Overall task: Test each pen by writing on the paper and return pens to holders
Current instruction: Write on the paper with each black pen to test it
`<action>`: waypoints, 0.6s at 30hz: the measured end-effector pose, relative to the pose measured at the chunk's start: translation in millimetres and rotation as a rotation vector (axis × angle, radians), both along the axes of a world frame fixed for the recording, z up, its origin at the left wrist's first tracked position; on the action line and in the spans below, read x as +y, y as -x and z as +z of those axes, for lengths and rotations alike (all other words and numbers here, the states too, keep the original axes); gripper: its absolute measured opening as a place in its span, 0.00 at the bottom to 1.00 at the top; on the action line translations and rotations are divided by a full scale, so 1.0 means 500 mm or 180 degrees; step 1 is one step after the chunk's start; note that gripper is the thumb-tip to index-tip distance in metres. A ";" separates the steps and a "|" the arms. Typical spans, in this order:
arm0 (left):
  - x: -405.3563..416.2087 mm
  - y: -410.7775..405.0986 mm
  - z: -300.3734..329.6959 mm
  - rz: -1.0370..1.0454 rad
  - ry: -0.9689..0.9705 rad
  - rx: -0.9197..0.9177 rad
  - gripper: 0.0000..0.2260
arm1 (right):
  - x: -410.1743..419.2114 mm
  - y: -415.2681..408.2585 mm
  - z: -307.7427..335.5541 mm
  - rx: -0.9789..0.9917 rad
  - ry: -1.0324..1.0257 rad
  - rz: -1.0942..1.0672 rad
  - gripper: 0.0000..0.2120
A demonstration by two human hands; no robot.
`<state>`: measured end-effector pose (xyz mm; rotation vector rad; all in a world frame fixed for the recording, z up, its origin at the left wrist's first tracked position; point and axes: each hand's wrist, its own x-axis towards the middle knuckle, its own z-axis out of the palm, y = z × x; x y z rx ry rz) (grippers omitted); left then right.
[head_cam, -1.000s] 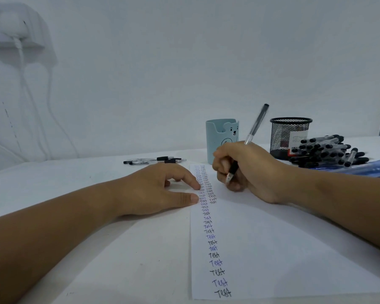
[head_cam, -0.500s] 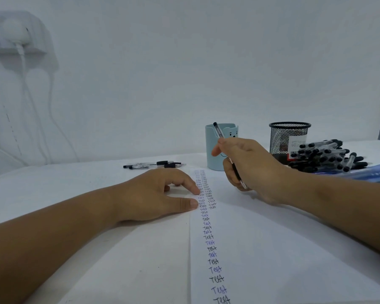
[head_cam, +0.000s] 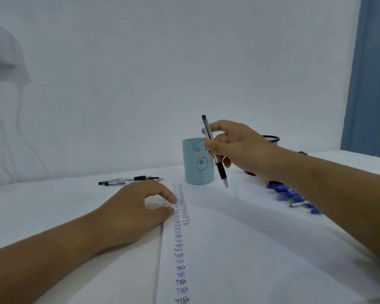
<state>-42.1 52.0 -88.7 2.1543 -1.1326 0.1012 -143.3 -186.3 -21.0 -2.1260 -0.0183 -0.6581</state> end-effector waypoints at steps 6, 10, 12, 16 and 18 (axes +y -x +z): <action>0.001 0.007 0.002 -0.0081 0.0040 -0.0270 0.13 | -0.113 0.067 0.081 -0.0240 0.0265 -0.0200 0.11; 0.000 0.006 0.002 -0.0071 0.0101 -0.0216 0.15 | -0.188 0.104 0.101 0.0101 0.1253 -0.0682 0.13; -0.001 0.006 0.000 -0.0057 0.0117 -0.0203 0.16 | -0.222 0.112 0.100 0.0540 0.1752 -0.0943 0.14; -0.007 0.008 -0.001 -0.0052 0.0104 -0.0227 0.17 | -0.267 0.115 0.080 0.0945 0.1894 -0.1171 0.19; -0.008 0.009 0.000 -0.0061 0.0128 -0.0234 0.17 | -0.275 0.116 0.074 0.1028 0.1949 -0.1294 0.19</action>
